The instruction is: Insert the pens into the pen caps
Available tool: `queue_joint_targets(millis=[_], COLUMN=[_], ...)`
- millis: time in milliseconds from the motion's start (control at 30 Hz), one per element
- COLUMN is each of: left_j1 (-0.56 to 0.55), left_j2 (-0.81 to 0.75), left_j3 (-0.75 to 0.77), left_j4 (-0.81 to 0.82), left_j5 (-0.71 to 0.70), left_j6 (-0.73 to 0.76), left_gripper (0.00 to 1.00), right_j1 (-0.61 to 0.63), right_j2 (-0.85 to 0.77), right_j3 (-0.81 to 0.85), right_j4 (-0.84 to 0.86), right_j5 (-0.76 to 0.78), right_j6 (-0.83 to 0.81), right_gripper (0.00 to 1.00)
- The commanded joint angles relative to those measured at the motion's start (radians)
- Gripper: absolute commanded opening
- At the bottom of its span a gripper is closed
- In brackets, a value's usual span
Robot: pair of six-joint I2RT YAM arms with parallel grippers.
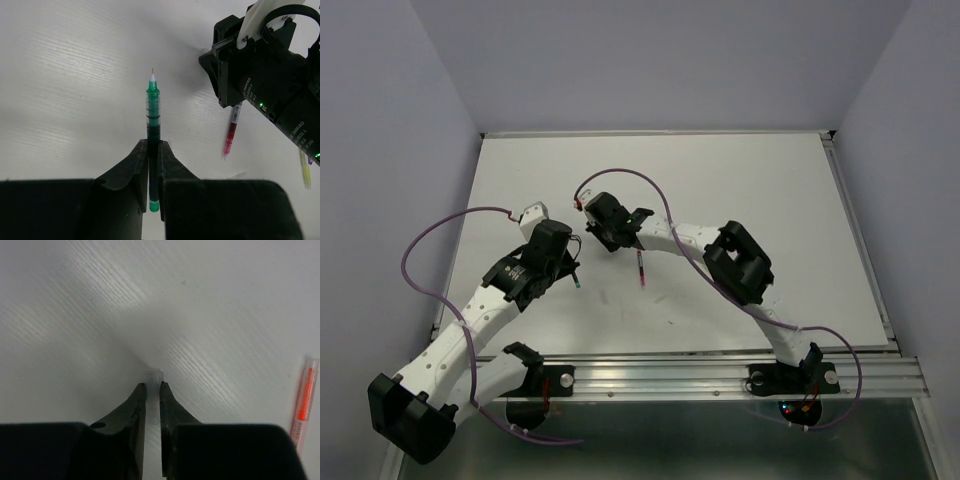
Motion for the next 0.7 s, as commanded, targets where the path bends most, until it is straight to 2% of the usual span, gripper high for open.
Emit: queue_joint_targets(millis=[0, 67, 200, 300, 433, 467, 667], left_j1=[0.007, 0.007, 0.007, 0.005, 0.002, 0.001, -0.05], left_j2=[-0.016, -0.016, -0.019, -0.04, -0.059, -0.054, 0.009], left_j3=[-0.012, -0.018, -0.027, -0.032, -0.035, -0.035, -0.006], left_j4=[0.024, 0.041, 0.133, 0.261, 0.424, 0.479, 0.656], left_j5=[-0.001, 0.022, 0.094, 0.255, 0.403, 0.427, 0.568], left_j6=[0.012, 0.027, 0.081, 0.167, 0.241, 0.268, 0.371], left_gripper=[0.0, 0.0, 0.0, 0.0, 0.0, 0.0, 0.0], right_j1=[0.005, 0.005, -0.023, -0.087, -0.197, -0.218, -0.252], right_j2=[-0.025, -0.035, -0.11, -0.253, -0.48, -0.565, -0.799], right_j3=[0.007, 0.01, 0.004, -0.097, -0.31, -0.395, -0.606], right_j4=[-0.001, -0.003, 0.04, 0.158, 0.371, 0.47, 0.644], right_j5=[0.078, 0.083, 0.037, -0.057, -0.184, -0.224, -0.169], right_j6=[0.02, 0.037, 0.129, 0.219, 0.367, 0.417, 0.566], right_gripper=[0.08, 0.01, 0.01, 0.01, 0.01, 0.01, 0.01])
